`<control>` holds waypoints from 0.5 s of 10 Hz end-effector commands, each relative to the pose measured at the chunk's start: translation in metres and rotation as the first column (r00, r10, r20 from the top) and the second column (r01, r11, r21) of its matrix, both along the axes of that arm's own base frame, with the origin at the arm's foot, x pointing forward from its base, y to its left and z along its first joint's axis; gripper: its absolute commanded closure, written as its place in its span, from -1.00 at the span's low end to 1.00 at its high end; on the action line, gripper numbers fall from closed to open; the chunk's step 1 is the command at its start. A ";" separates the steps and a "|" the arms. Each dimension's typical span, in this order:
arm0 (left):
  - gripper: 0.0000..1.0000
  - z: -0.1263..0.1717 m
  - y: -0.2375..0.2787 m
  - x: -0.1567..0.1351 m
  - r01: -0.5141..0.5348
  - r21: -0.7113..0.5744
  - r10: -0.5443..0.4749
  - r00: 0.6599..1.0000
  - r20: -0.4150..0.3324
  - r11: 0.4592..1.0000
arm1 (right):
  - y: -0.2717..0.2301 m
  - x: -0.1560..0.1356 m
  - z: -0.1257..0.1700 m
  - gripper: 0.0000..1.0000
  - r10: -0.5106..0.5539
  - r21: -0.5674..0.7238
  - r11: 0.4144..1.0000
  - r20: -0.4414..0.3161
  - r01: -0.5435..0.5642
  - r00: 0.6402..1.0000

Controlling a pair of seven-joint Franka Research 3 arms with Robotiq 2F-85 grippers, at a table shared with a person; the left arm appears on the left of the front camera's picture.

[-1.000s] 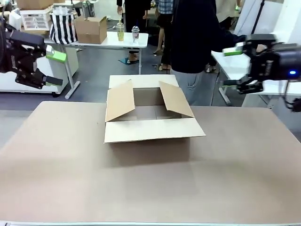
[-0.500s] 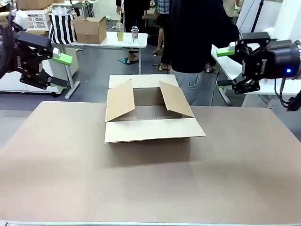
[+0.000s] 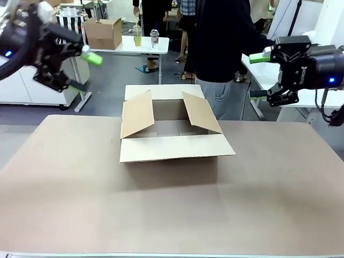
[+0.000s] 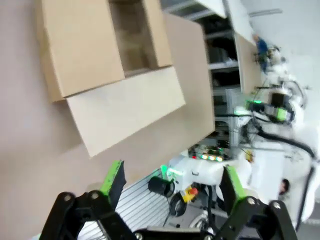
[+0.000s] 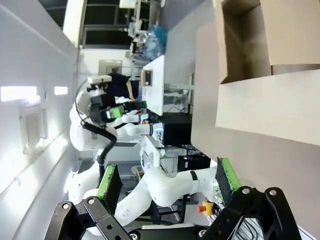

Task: Pack the gift set into the box.
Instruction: Place both hands on the side flaps of the Package Box and spread them outward.

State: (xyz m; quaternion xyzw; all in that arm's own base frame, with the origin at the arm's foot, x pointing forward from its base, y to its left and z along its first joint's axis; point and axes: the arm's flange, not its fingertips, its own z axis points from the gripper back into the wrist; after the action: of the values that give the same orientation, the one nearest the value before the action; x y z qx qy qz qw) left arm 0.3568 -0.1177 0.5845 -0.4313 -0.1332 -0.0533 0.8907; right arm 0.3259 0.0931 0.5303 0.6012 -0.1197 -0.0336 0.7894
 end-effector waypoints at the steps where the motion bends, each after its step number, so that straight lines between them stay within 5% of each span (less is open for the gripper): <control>1: -1.00 0.019 -0.048 0.061 -0.025 0.217 0.058 0.988 -0.146 0.976 | 0.003 0.003 0.000 -1.00 0.005 0.022 1.000 0.036 -0.006 0.999; 3: -1.00 0.009 -0.122 0.111 -0.054 0.420 0.125 0.982 -0.143 0.906 | 0.003 0.003 0.000 -1.00 0.005 0.022 1.000 0.036 -0.006 0.999; 5: -1.00 -0.013 -0.191 0.139 -0.148 0.658 0.212 0.977 -0.019 0.738 | 0.003 0.003 0.000 -1.00 0.005 0.022 1.000 0.036 -0.006 0.999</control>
State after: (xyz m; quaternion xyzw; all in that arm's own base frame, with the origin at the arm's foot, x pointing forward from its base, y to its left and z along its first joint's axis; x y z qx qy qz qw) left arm 0.4652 -0.2640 0.5732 -0.2163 -0.0992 -0.0094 0.9712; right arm 0.3260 0.0936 0.5303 0.6002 -0.1200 -0.0332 0.7901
